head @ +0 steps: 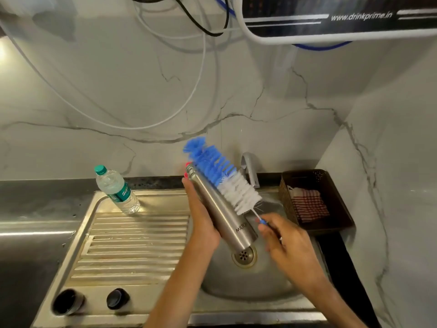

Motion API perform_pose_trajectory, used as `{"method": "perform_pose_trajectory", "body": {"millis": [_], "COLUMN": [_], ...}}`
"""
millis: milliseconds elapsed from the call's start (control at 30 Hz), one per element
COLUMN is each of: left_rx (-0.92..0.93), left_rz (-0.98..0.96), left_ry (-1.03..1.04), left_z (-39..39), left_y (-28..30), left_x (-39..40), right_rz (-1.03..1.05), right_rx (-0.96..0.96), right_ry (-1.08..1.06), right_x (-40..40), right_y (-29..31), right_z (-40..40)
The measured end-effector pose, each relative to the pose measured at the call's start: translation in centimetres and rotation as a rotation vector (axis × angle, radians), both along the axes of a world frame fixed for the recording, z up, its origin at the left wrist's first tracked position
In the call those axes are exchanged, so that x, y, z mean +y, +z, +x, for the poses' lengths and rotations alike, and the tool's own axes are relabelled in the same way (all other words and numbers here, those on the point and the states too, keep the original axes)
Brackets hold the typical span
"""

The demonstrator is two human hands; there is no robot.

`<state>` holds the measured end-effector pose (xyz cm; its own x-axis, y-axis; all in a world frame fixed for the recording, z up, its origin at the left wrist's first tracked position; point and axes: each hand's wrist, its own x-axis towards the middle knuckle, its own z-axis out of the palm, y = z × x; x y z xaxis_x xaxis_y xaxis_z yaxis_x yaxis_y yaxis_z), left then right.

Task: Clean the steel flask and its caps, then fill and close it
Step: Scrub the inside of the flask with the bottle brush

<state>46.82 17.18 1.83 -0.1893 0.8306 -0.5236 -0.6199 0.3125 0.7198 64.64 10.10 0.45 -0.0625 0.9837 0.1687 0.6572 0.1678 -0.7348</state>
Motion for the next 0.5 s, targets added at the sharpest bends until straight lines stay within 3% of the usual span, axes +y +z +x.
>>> {"method": "perform_pose_trajectory", "body": {"millis": [133,233,367,500], "left_rx": [0.086,0.069,0.114,0.064], "left_rz": [0.050,0.068,0.076,0.063], "left_ry": [0.043,0.094,0.000,0.162], "left_z": [-2.4,-3.8,-0.8,-2.6], "left_y": [1.5,1.4,-0.8,-0.3], "left_x": [2.7,4.4,1.2,2.8], "right_rz": [-0.030,0.023,0.084,0.217], "right_rx": [-0.096,-0.231,-0.241,-0.382], "right_ry": [0.055,-0.027,-0.103,-0.128], "right_x": [-0.6,-1.1,-0.5,-2.2], "right_y": [-1.1,-1.2,-0.9,-1.8], "right_z": [1.5,1.8,0.0,0.7]}}
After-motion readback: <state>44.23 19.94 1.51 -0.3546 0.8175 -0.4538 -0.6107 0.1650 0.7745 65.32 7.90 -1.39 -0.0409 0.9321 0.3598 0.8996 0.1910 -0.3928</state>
